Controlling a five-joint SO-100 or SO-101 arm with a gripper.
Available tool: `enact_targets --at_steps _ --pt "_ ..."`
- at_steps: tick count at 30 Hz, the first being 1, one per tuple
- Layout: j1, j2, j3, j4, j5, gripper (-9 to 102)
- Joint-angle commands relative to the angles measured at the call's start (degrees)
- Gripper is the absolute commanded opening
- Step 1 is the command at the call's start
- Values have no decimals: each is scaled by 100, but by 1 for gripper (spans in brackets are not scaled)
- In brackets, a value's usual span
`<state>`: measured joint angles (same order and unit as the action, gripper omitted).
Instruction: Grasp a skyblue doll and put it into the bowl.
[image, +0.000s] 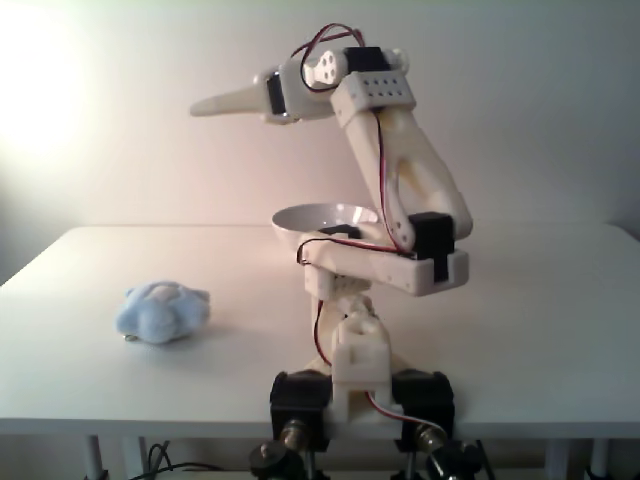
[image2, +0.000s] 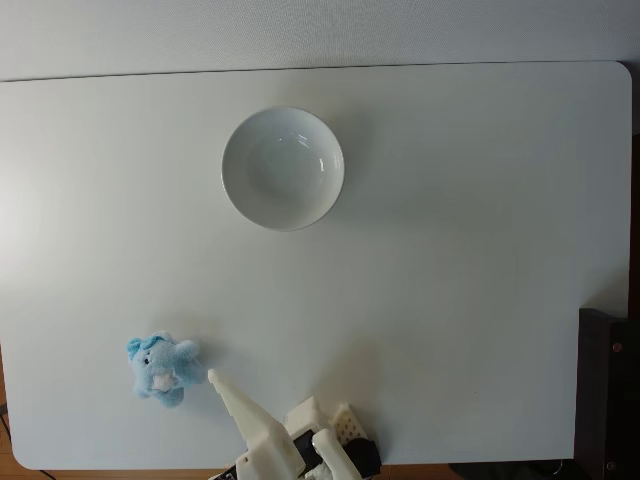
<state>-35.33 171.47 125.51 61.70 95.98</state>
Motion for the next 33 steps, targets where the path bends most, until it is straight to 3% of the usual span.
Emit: enact_targets --at_steps 1,14,23,33 --pt "-334 -545 -70 -396 -35 85" --pt "-1424 -2452 18 -1995 -26 85" --pt "-2048 -3656 26 -1978 -9 85" --pt "-2101 -4544 703 -1969 35 85"
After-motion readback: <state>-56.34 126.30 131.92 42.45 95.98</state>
